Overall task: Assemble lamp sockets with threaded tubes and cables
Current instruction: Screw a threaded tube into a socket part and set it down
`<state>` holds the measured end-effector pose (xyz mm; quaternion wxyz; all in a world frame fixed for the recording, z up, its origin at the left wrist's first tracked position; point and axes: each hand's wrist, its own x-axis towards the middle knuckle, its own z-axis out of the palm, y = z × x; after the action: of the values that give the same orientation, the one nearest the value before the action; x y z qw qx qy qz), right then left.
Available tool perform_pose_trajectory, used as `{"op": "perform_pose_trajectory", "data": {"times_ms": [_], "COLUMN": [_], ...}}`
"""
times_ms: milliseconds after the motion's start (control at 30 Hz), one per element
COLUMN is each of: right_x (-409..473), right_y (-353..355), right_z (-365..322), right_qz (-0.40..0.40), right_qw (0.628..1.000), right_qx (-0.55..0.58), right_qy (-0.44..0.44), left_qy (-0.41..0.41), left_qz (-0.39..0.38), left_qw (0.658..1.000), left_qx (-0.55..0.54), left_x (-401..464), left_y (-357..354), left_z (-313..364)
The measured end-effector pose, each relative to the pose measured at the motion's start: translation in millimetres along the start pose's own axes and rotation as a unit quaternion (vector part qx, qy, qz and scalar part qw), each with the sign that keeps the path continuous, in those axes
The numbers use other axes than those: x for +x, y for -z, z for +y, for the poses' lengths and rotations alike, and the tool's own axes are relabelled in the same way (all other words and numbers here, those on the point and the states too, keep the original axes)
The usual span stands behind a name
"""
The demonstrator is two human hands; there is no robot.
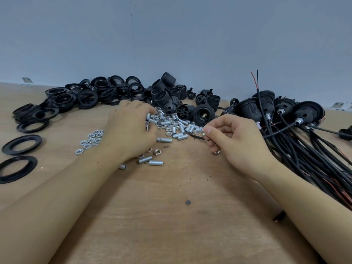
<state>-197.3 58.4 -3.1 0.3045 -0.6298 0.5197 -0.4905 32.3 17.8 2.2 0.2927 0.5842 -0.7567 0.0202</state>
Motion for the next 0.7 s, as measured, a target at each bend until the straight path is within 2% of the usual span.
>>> {"op": "perform_pose_trajectory", "data": {"times_ms": [133,267,367,433,600,700], "right_x": [0,-1,-1,-1,-1,-2], "right_y": [-1,-1,-2,-3,-4,-4], "right_z": [0,-1,-2,-2,-2,-2], "right_qz": [0.007,0.006,0.000,-0.004,-0.008,-0.011], "right_qw": [1.000,1.000,1.000,1.000,1.000,0.999], "right_qx": [-0.014,-0.020,-0.019,-0.020,-0.027,-0.026], "right_qy": [-0.001,0.000,0.001,0.004,0.013,0.015], "left_qy": [0.038,0.084,0.042,0.015,0.042,0.046], "left_qz": [0.018,-0.043,-0.085,-0.095,0.035,0.017], "left_qw": [0.999,0.995,0.994,0.994,0.996,0.996], "left_qx": [0.018,0.024,-0.052,-0.057,-0.077,-0.070], "left_x": [10,15,17,21,26,25], "left_y": [5,-2,-8,-12,-14,-15], "left_z": [-21,-36,-38,-38,-37,-36]}}
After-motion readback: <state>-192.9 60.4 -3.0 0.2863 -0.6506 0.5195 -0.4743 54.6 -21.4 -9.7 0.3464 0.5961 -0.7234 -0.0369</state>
